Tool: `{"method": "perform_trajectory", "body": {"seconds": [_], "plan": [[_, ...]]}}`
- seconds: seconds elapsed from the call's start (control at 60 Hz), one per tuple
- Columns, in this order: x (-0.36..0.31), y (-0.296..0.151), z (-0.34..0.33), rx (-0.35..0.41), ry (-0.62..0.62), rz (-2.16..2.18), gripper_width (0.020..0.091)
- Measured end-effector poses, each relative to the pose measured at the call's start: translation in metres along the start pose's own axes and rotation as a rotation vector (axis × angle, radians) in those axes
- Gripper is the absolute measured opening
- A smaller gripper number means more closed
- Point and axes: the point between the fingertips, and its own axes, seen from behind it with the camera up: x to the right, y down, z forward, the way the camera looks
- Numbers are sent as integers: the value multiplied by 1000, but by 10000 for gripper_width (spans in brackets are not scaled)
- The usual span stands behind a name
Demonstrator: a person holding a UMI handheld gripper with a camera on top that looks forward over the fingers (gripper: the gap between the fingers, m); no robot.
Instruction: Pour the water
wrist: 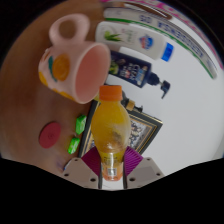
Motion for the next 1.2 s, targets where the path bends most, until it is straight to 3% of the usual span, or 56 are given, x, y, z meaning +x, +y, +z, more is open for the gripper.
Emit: {"method": "perform_trajectory", "body": {"seconds": [0.317, 0.75, 0.933, 1.2], "plan": [[1, -8, -7, 28, -25, -10, 270], [32, 17, -37, 146, -255, 1242, 269], [-13, 17, -19, 153, -399, 1665, 269], [-86, -6, 10, 149, -510, 1848, 270]]}}
